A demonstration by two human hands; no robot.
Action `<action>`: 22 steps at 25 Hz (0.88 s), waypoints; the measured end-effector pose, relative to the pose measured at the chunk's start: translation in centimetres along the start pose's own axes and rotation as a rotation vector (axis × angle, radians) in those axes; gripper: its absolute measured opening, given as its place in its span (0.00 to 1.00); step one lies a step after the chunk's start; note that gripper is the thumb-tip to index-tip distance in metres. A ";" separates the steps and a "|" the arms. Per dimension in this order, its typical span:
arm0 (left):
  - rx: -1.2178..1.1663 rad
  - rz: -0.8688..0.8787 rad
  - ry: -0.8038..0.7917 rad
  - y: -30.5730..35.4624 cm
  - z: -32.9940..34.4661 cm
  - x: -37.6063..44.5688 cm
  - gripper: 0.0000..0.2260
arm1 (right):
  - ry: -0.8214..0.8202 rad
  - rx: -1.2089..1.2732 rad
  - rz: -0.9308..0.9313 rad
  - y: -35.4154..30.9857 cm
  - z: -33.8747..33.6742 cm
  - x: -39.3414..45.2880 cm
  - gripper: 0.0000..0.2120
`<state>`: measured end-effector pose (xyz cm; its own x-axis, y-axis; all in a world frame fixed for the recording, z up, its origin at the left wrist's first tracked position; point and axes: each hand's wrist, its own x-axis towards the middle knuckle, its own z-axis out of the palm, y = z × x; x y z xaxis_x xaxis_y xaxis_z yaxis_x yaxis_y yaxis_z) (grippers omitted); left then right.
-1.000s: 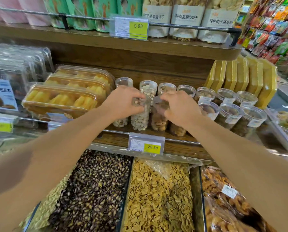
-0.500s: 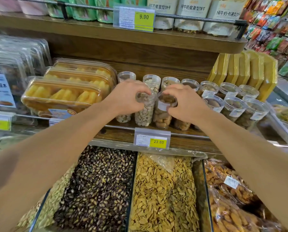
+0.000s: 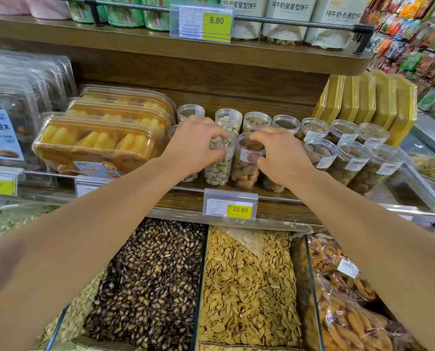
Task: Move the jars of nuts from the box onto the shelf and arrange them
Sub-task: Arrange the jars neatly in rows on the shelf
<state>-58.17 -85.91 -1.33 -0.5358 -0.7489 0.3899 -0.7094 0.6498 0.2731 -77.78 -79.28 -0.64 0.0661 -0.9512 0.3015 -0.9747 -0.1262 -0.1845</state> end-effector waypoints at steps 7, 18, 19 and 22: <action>0.003 -0.025 0.005 -0.5 0.4 -0.4 0.21 | 0.030 0.012 0.002 0.1 0.3 0.0 0.20; -0.077 -0.014 -0.051 -0.2 -0.4 -0.5 0.08 | 0.035 0.042 -0.006 0.4 0.4 0.0 0.19; -0.076 -0.011 -0.053 -0.3 -0.4 -0.5 0.08 | 0.035 0.047 -0.008 0.3 0.3 0.0 0.19; -0.087 -0.021 -0.052 -0.4 -0.2 -0.5 0.09 | 0.029 0.046 -0.016 0.4 0.3 0.0 0.20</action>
<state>-57.56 -85.78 -1.44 -0.5464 -0.7664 0.3378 -0.6792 0.6414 0.3568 -78.15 -79.37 -0.97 0.0749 -0.9405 0.3313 -0.9627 -0.1548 -0.2218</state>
